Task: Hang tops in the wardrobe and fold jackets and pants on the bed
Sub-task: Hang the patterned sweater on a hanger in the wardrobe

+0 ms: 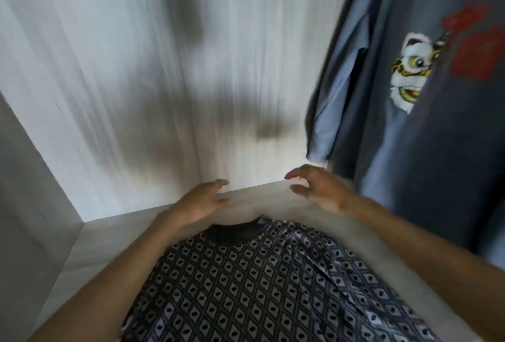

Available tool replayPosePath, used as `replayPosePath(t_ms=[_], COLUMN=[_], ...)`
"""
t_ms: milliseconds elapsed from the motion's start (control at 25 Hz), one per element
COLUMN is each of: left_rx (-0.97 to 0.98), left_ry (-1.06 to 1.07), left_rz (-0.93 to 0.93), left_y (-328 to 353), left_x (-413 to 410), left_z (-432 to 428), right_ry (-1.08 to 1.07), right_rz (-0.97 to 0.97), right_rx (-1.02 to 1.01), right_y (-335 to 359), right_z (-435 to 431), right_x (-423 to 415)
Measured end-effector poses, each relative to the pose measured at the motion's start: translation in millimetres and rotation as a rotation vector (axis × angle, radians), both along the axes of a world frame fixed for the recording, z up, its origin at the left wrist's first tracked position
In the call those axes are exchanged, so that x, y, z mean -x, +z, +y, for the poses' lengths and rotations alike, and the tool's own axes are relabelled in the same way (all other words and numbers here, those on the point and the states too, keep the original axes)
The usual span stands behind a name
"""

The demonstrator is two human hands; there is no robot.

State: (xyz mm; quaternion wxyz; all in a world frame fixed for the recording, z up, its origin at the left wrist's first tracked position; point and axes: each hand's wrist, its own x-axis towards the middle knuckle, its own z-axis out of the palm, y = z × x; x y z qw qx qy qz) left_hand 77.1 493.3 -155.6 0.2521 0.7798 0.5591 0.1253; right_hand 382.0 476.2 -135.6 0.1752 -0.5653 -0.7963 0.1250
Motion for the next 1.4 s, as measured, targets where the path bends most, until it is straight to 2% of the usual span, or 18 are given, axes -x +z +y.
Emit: replayPosePath(t_ms=[240, 360, 600, 720, 840, 1080, 1240, 1400], left_rx=[-0.229, -0.275, -0.261, -0.263, -0.272, -0.308, -0.306, -0.297], left_ry=[-0.062, -0.091, -0.113, -0.109, -0.124, -0.171, -0.188, -0.196], left_rz=[-0.24, -0.304, -0.242, -0.224, -0.211, -0.213, -0.195, -0.179], left_y=[174, 238, 294, 299, 305, 316, 316, 311], left_x=[-50, -74, -111, -123, -127, -125, -115, -116], left_z=[-23, -57, -134, -154, -162, -153, -138, -125], right_ry=[-0.069, -0.119, -0.223, -0.192, -0.136, -0.136, -0.141, -0.059], right_rz=[0.256, 0.499, 0.996, 1.12, 1.148, 1.133, 1.131, 1.027], right_rx=[-0.151, -0.17, -0.227, -0.316, -0.405, -0.422, -0.715, -0.916], right_y=[142, 199, 277, 306, 339, 378, 388, 388], right_z=[-45, -76, -154, -169, -169, -148, -142, -144], right_x=[-36, -60, -102, -113, -117, -105, -96, -93])
